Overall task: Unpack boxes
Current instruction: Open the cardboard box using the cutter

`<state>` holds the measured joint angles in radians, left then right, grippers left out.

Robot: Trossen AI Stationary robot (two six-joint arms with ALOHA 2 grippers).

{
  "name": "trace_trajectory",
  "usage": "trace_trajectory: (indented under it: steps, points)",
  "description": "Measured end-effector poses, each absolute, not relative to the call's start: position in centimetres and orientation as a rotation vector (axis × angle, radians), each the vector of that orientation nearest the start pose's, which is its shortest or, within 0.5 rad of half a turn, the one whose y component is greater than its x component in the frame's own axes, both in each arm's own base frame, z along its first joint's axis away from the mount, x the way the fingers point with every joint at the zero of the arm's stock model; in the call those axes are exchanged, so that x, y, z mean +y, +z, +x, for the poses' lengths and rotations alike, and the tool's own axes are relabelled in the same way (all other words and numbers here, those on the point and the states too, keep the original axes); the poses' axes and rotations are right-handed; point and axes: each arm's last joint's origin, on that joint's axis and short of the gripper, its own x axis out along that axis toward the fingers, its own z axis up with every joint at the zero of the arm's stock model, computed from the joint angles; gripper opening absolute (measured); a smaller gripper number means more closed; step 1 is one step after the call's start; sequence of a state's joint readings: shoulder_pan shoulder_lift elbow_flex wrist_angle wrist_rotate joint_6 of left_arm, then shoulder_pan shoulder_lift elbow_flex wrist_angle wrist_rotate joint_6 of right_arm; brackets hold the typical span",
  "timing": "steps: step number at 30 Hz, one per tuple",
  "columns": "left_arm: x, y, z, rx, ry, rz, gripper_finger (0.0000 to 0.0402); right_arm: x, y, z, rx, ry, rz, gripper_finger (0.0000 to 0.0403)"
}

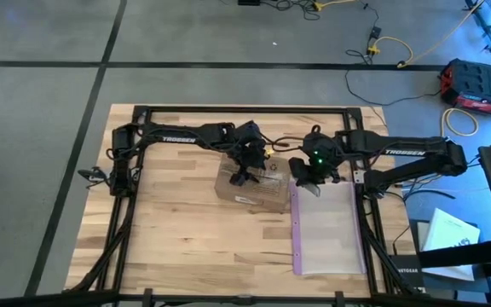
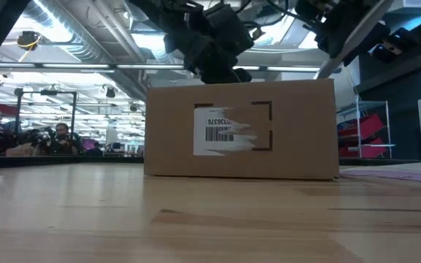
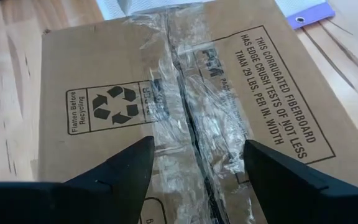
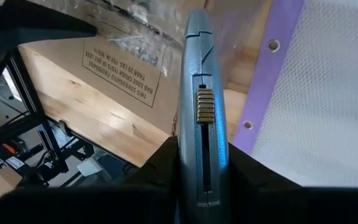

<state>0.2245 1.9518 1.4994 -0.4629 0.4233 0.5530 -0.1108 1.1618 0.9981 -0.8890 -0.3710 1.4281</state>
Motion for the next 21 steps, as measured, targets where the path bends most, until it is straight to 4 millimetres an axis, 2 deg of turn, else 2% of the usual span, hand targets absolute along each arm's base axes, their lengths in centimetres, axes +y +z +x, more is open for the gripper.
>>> trace_trajectory:
  steps: [10, 21]
  points:
    - [8.3, 22.1, 41.5, 0.774, -0.401, 0.232, 0.0237, -1.4, 27.4, 22.1, 1.085, -0.607, 1.534, 0.0062]
    - [8.5, 22.1, 41.7, 0.756, -0.392, 0.247, 0.0237, -1.5, 28.6, 21.8, 1.117, -0.687, 1.508, 0.0062]
